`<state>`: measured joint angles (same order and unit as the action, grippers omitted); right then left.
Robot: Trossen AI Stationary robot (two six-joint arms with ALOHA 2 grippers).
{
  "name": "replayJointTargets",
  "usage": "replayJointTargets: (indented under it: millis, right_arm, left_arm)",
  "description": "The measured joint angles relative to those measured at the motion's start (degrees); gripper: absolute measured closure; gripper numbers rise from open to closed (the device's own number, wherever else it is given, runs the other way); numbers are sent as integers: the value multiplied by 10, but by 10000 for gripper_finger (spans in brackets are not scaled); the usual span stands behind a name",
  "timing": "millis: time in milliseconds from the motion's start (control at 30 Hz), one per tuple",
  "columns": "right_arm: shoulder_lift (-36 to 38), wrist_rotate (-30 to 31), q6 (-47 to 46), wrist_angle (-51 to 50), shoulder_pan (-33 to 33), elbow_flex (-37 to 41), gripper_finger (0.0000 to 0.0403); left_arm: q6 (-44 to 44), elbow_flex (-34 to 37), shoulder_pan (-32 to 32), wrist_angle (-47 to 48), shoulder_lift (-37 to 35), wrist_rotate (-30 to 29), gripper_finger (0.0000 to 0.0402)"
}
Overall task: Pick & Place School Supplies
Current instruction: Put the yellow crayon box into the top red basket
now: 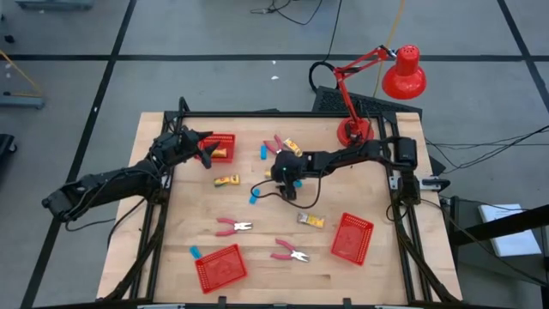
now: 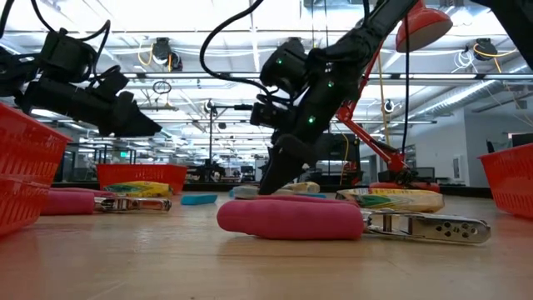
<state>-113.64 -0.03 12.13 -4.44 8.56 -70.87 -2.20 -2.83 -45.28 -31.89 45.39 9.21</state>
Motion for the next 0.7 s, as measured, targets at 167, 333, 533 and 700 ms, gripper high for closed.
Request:
replayJointTargets:
  millis: [167,333,533,700]
  right_arm:
    - [0,16,17,-3,5,0,126]
    - [0,59,23,2,0,1,126]
    - [2,61,24,-3,5,1,126]
    - [0,60,25,-2,12,1,126]
  left_arm:
    - [2,0,0,-1,0,1,156]
    - [2,0,0,-1,0,4,156]
    - [2,0,0,-10,0,14,156]
    - [5,0,0,-12,0,17,156]
